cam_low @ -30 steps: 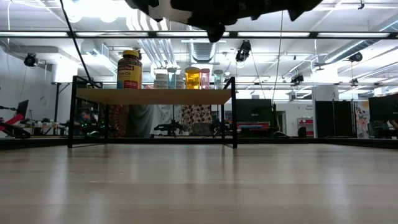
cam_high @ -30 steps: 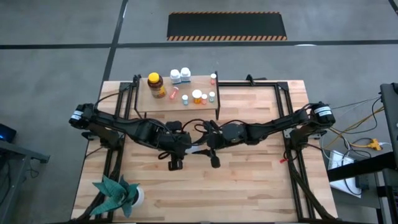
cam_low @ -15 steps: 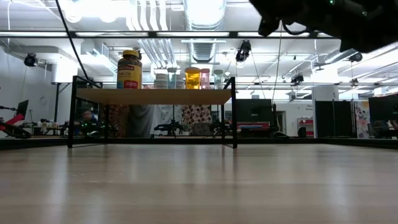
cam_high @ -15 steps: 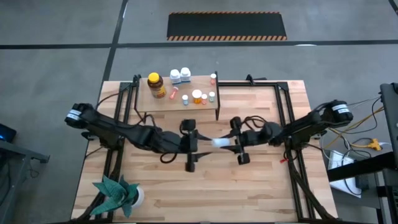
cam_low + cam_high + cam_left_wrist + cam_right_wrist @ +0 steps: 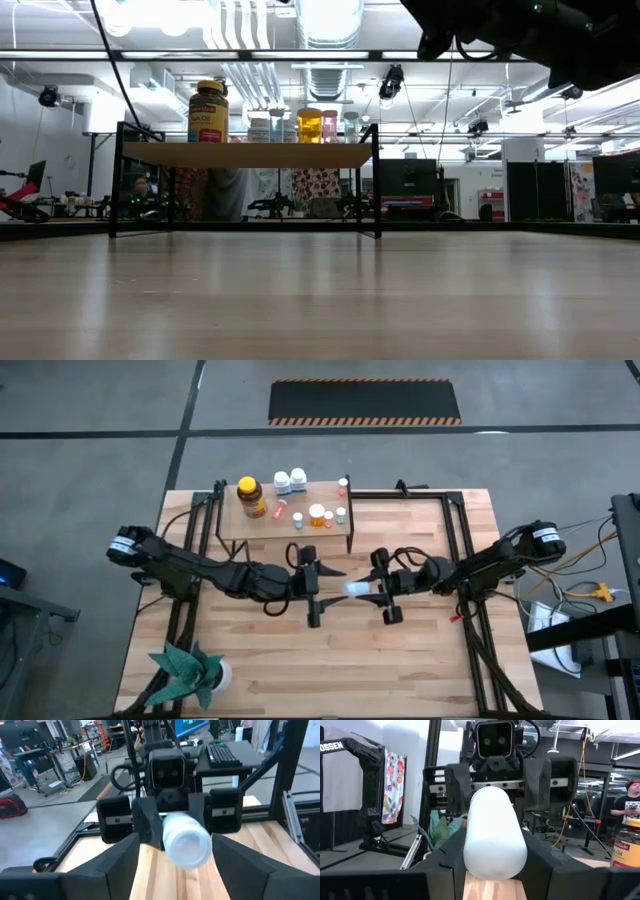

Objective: Pick and place medicine bottles onto shelf by color
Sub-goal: Put the transparent pill bottle on the shelf

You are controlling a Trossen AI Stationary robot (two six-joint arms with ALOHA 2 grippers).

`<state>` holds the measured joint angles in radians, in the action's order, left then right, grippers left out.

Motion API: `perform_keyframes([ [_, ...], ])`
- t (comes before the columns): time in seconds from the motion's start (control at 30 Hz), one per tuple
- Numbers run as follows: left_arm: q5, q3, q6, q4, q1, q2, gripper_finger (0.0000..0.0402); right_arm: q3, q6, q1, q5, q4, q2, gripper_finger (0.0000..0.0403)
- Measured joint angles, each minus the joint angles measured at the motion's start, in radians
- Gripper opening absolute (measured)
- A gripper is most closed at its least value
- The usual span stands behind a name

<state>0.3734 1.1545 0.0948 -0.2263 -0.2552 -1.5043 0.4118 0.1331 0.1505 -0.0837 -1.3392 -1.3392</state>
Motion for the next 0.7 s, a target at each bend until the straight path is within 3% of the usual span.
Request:
perform_keyframes([
  [0.43,-0.062,0.004,0.044,-0.035,0.007,-0.042,0.0234,0.000,-0.020,0.000,0.005,0.004,0.001,0.0124],
  [0.53,-0.062,0.004,0.044,-0.037,0.007,-0.042,0.0203,0.000,-0.025,0.000,0.005,0.004,0.001,0.0124],
  [0.7,-0.059,0.005,0.044,-0.041,0.007,-0.042,0.0118,0.000,-0.029,0.000,0.007,0.003,0.001,0.0124],
])
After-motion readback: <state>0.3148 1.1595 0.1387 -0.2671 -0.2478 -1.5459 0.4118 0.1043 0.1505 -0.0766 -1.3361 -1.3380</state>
